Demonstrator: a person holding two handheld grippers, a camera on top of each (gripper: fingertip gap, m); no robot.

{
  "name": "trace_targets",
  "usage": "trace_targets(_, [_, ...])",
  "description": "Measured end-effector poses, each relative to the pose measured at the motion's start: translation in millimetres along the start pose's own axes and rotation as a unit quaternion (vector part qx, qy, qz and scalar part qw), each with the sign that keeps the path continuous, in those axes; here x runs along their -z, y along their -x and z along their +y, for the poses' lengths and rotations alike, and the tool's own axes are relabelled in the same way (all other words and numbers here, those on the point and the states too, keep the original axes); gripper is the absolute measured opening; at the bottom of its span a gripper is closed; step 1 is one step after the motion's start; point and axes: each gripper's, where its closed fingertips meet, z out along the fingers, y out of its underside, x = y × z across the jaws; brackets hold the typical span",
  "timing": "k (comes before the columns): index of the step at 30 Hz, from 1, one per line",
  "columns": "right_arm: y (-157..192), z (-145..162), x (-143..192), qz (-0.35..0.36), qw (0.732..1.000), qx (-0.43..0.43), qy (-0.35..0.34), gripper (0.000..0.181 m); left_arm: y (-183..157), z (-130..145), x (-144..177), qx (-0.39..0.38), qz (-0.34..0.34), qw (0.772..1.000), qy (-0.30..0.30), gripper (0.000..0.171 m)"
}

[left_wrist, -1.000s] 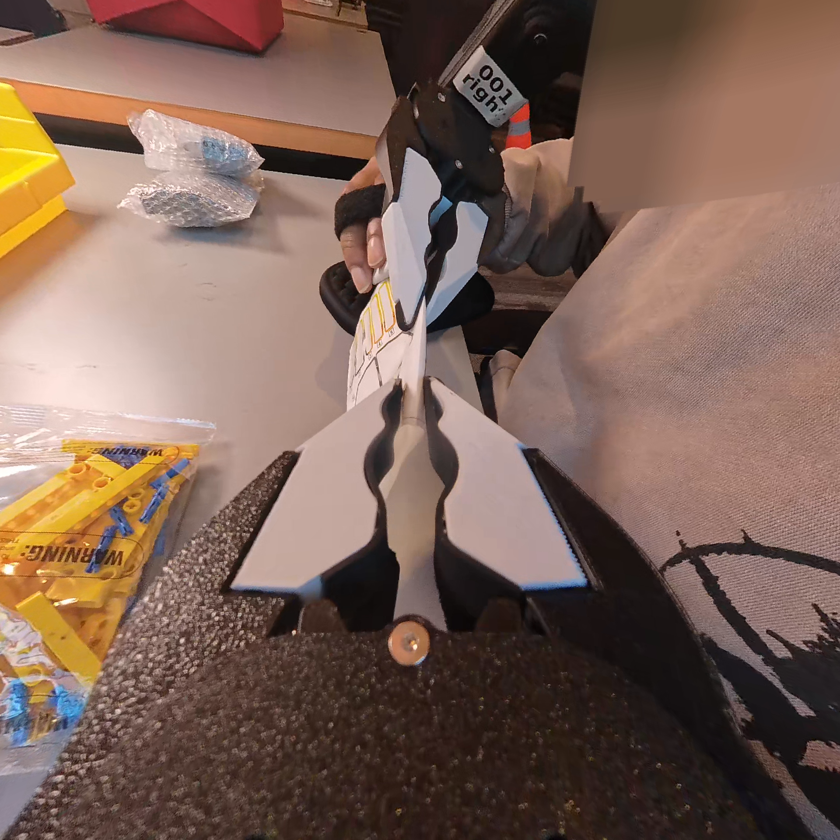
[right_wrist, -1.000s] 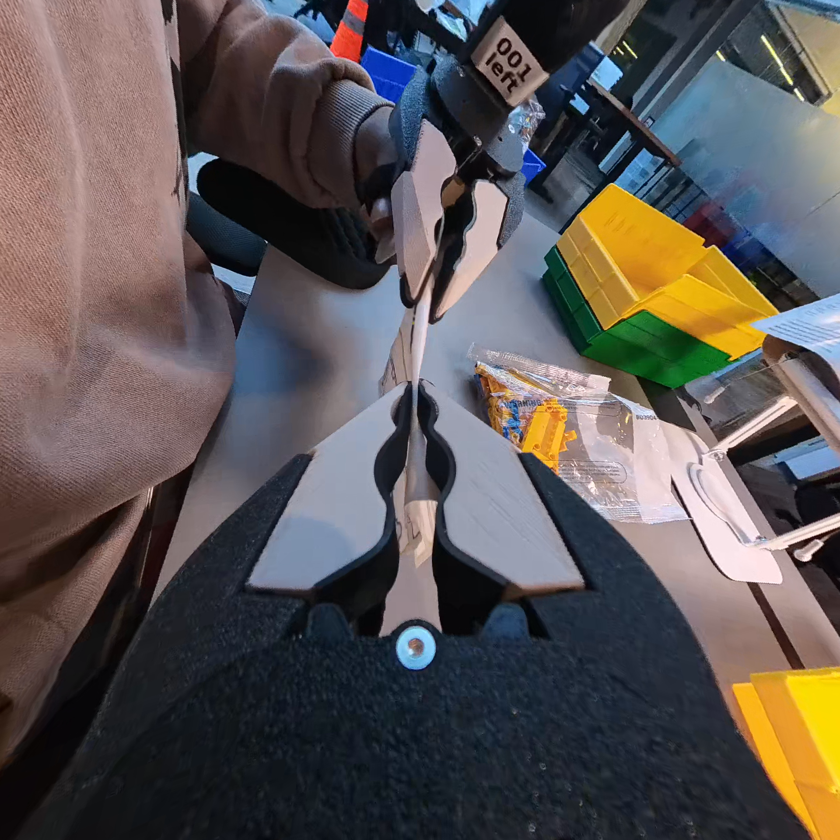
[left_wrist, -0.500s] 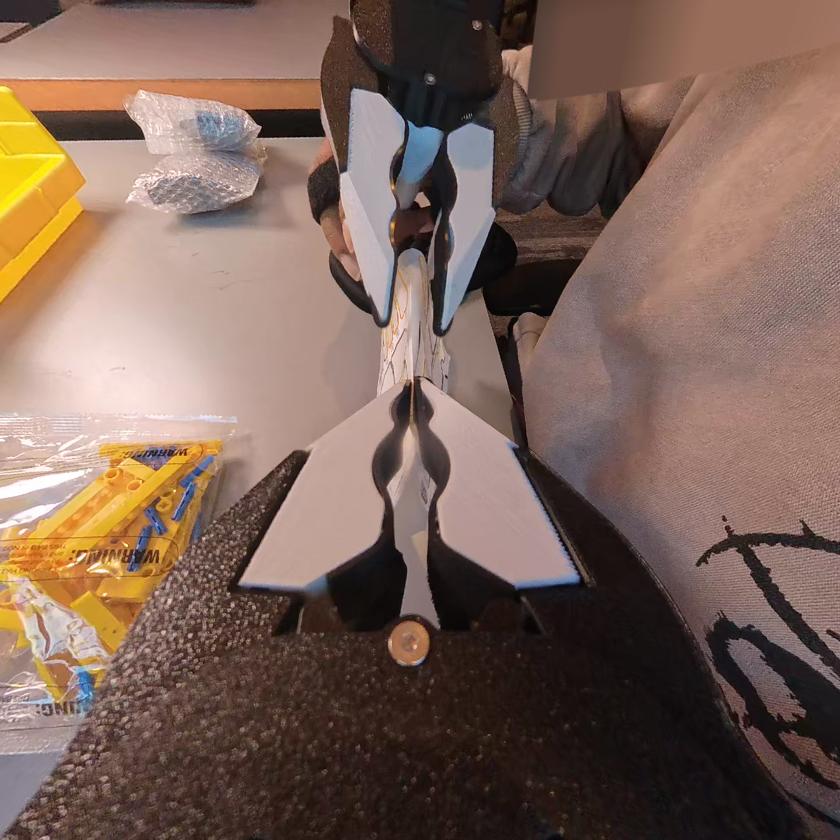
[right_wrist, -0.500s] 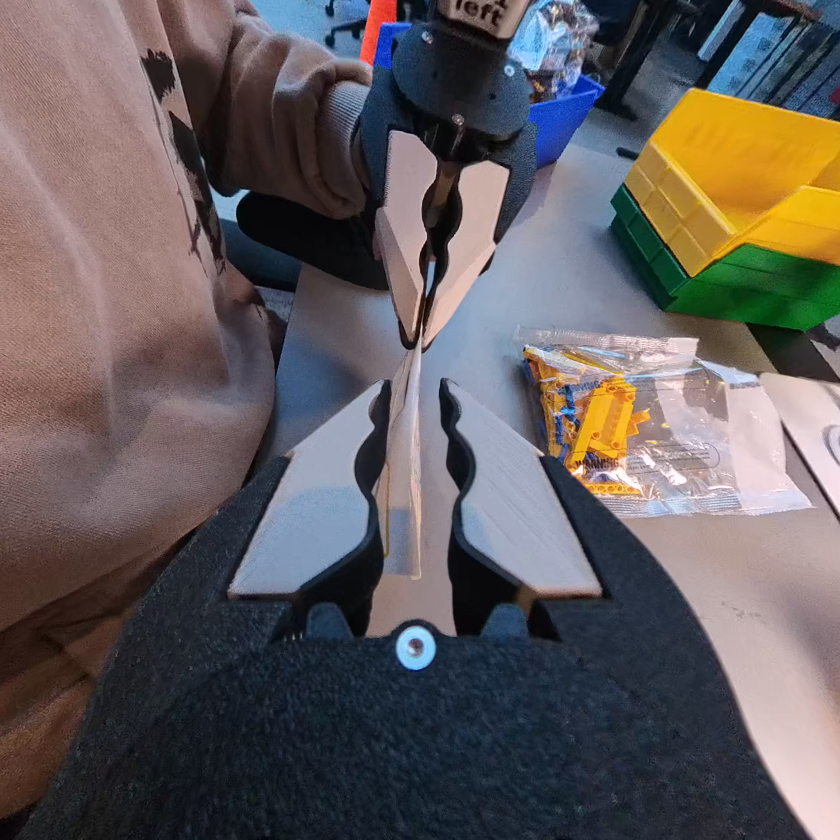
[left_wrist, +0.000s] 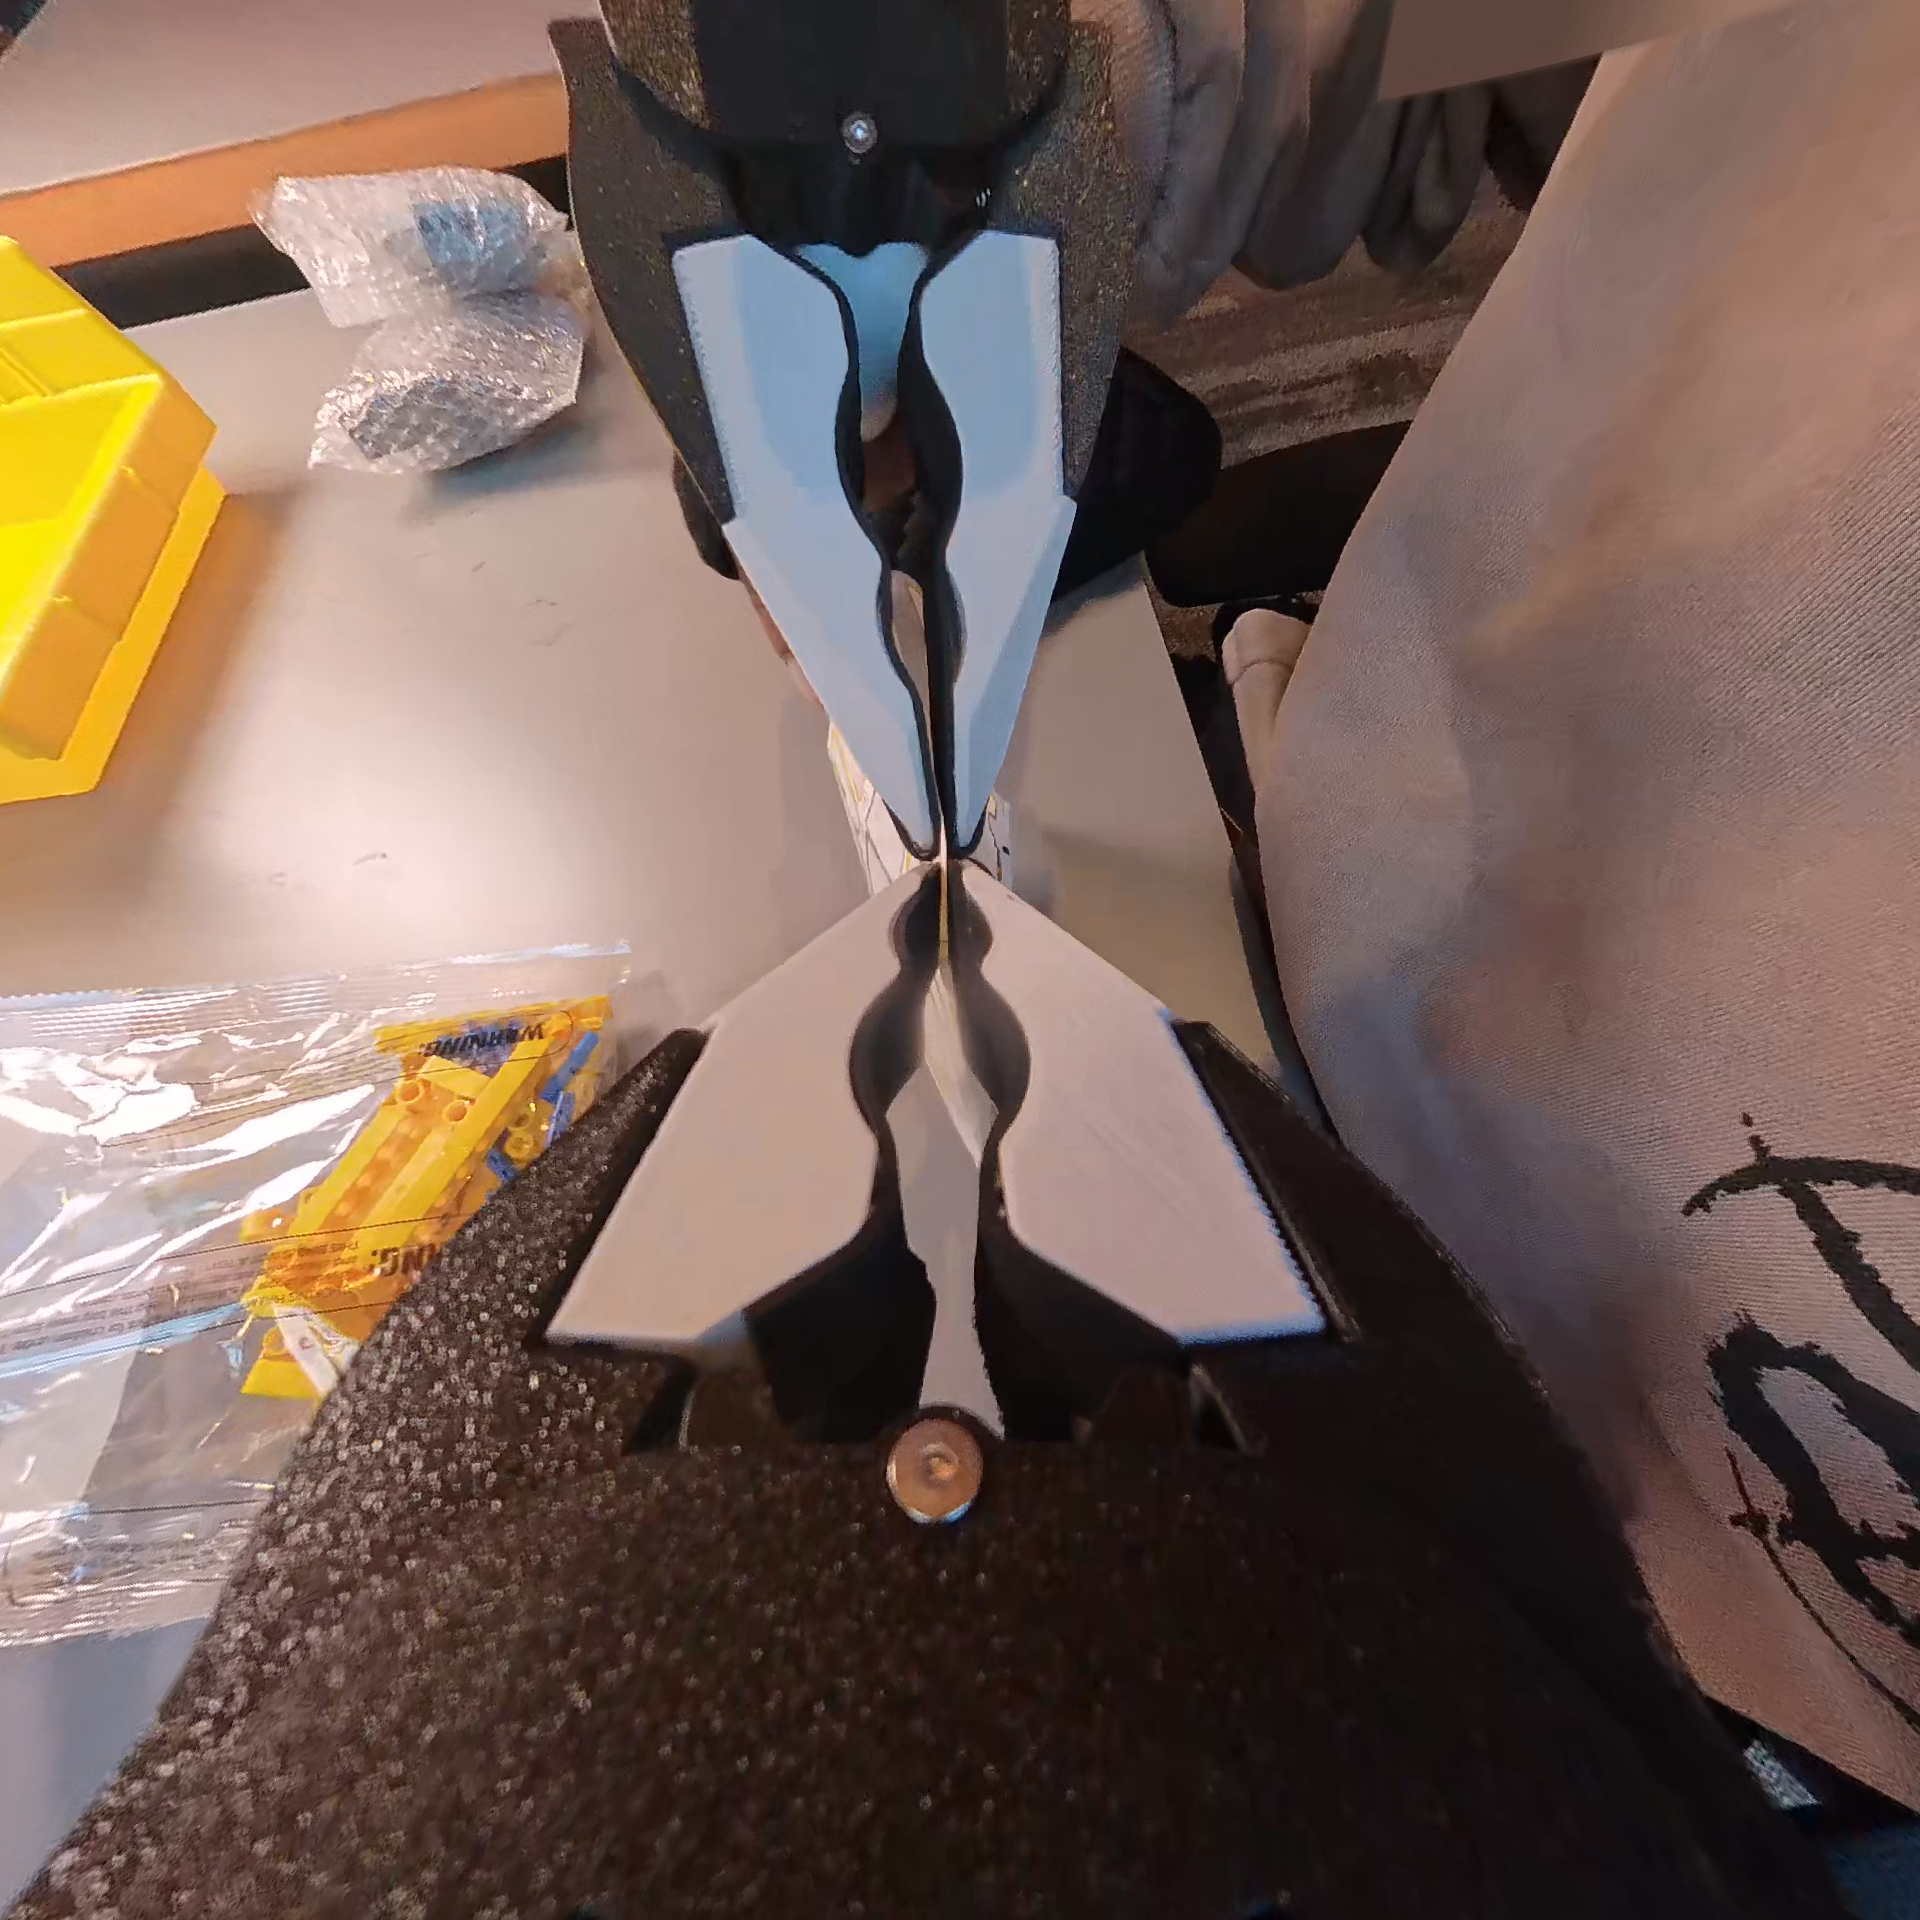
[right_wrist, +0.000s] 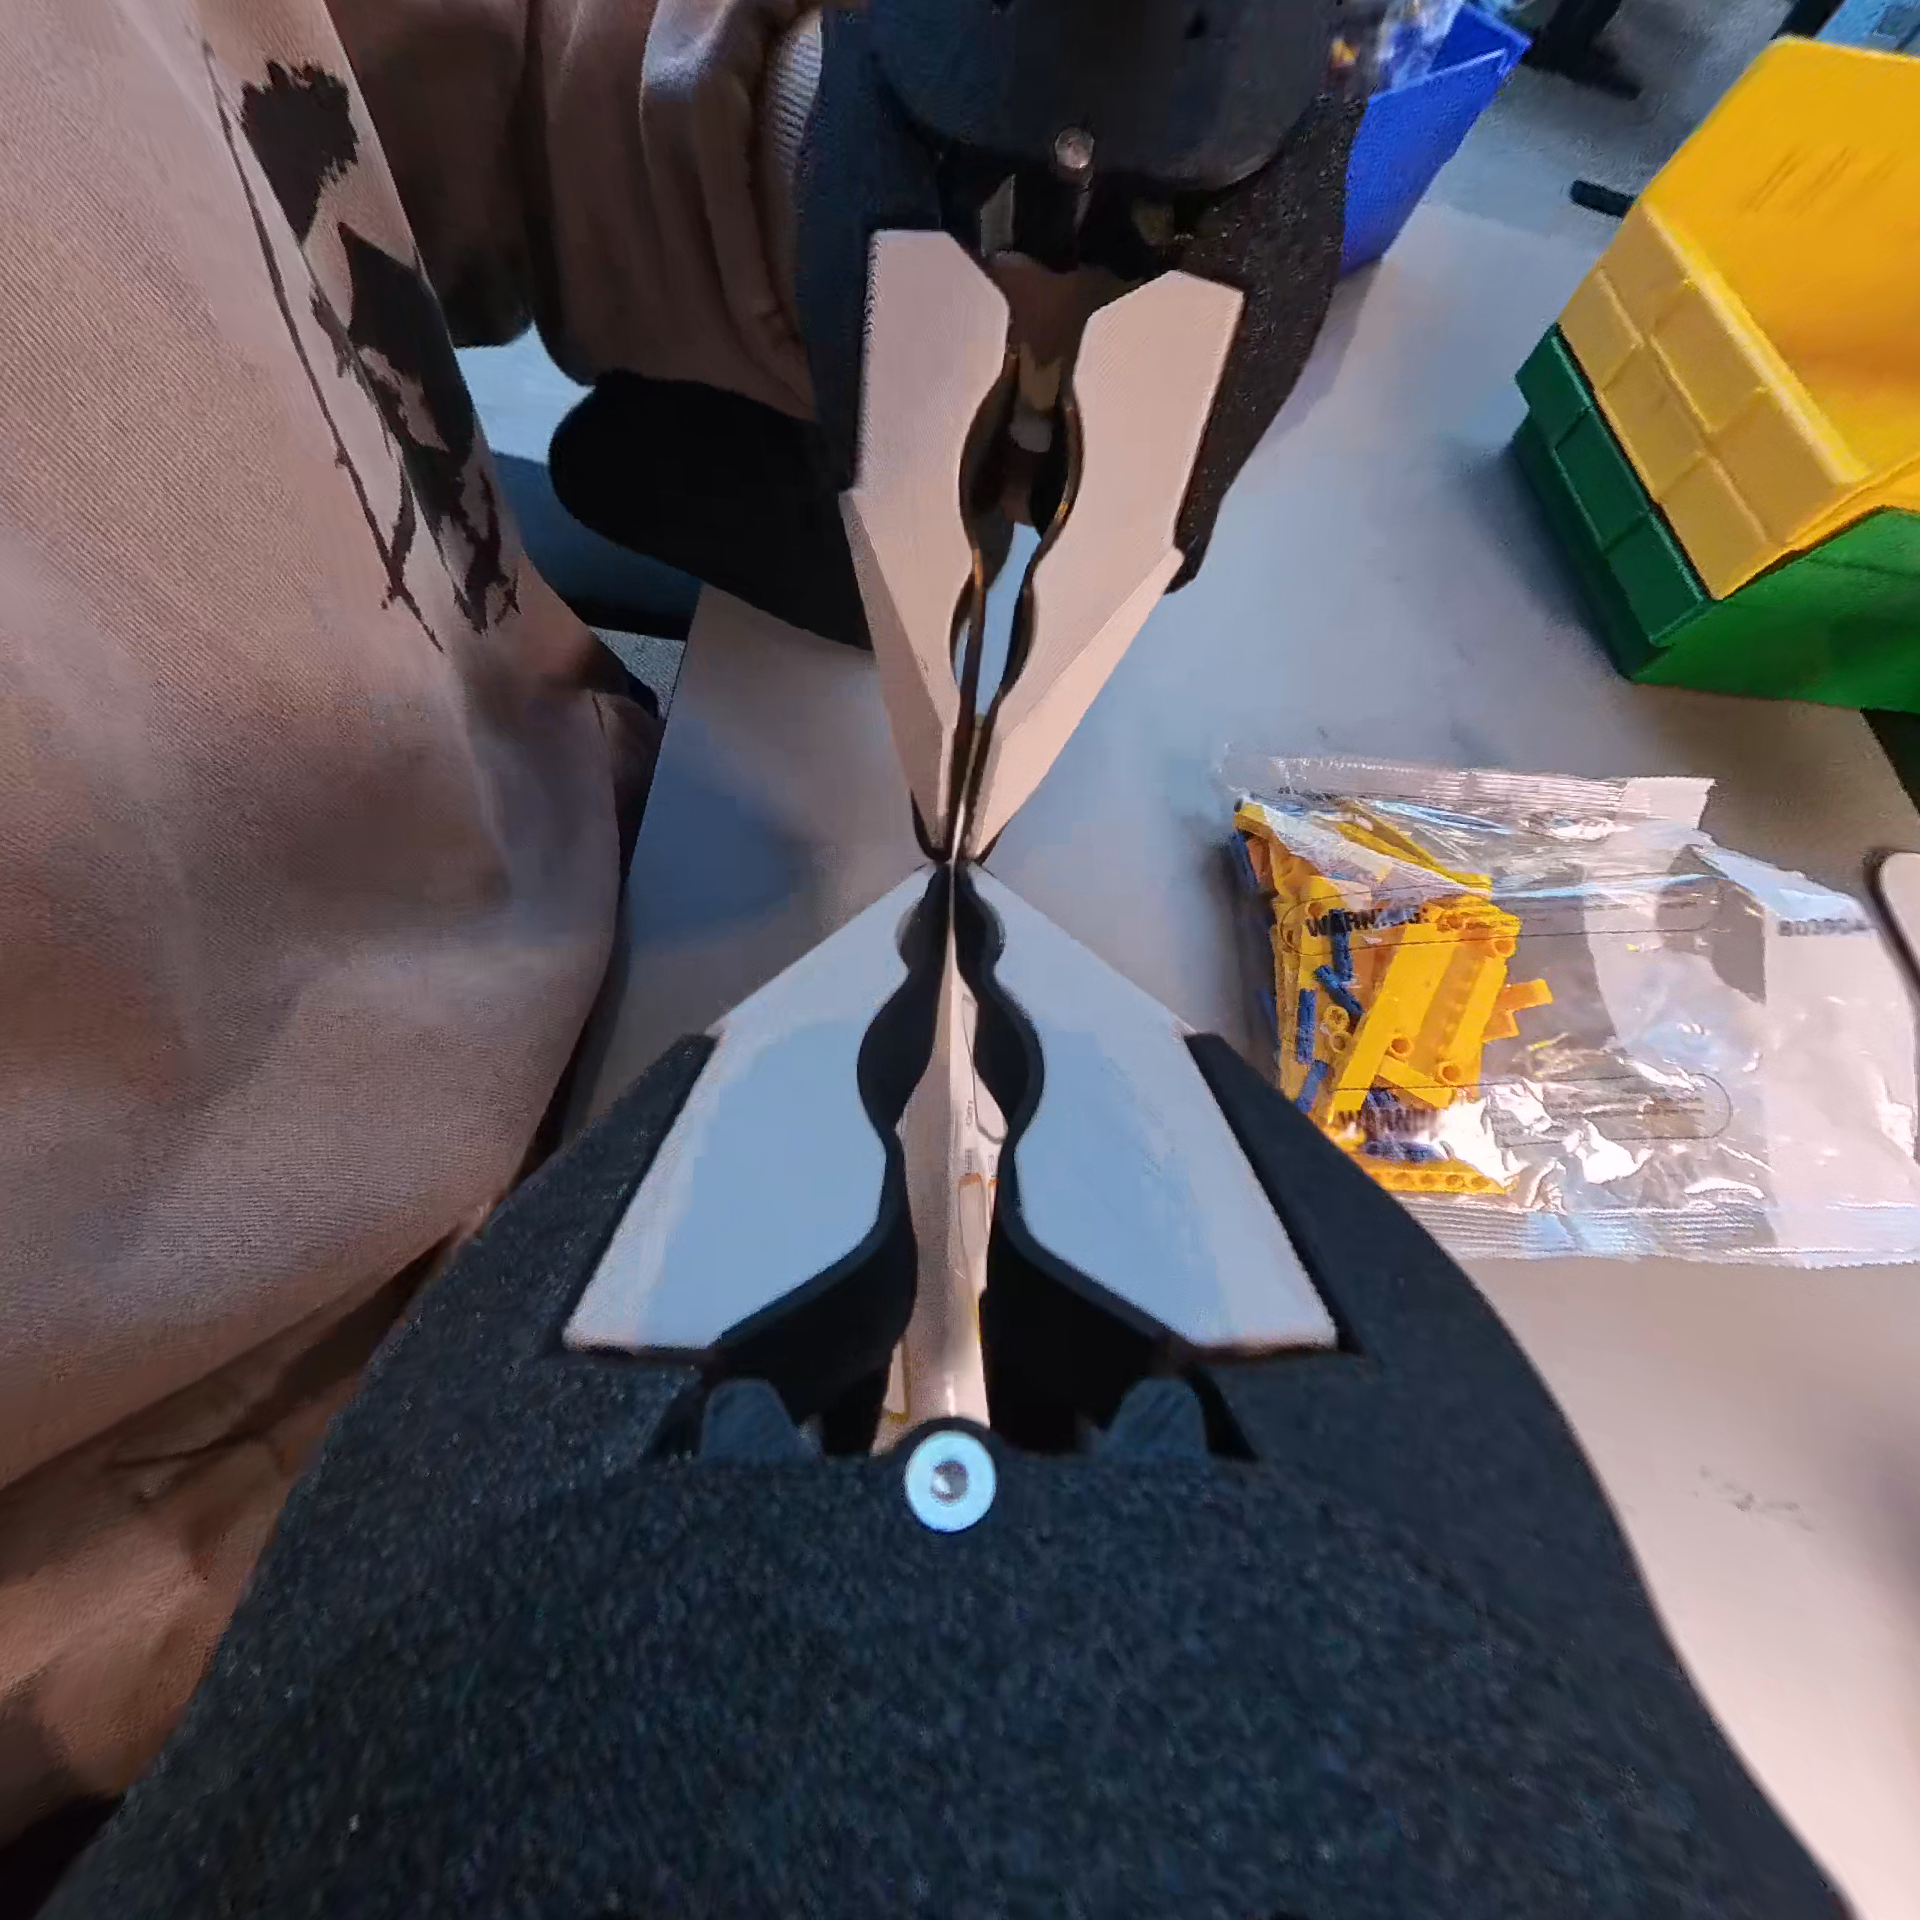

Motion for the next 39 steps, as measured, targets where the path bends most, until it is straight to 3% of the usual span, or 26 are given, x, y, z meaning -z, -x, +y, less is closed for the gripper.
trace_targets(5, [-5, -8, 10, 0.001, 1.0, -0.011, -0.027, 0.0, 6, -11, 10, 0.005, -0.003, 1.0, -0.021, 0.0])
trace_targets(25, [2, 13, 50, 0.056, 0.998, -0.002, -0.007, 0.0, 9, -12, 30, 0.048, 0.005, 0.997, -0.055, 0.0])
trace_targets(27, [2, 23, 55, 0.055, 0.998, -0.006, 0.009, 0.0, 12, -9, 36, 0.055, -0.003, 0.997, -0.055, 0.0])
trace_targets(29, [-10, 67, 66, 0.091, 0.992, 0.004, 0.091, 0.0, 26, -5, 63, 0.082, -0.034, 0.993, -0.082, 0.0])
trace_targets(31, [-8, 70, 76, 0.087, 0.993, -0.071, 0.045, 0.0, 27, 10, 74, 0.095, -0.051, 0.992, -0.066, 0.0])
trace_targets(35, [-25, 48, 91, 0.141, 0.988, -0.064, -0.006, 0.0, 23, 27, 66, 0.133, -0.04, 0.988, -0.067, 0.0])
trace_targets(39, [-20, 22, 65, 0.088, 0.993, -0.072, -0.045, 0.03, 20, 20, 51, 0.112, -0.025, 0.991, -0.064, 0.0])
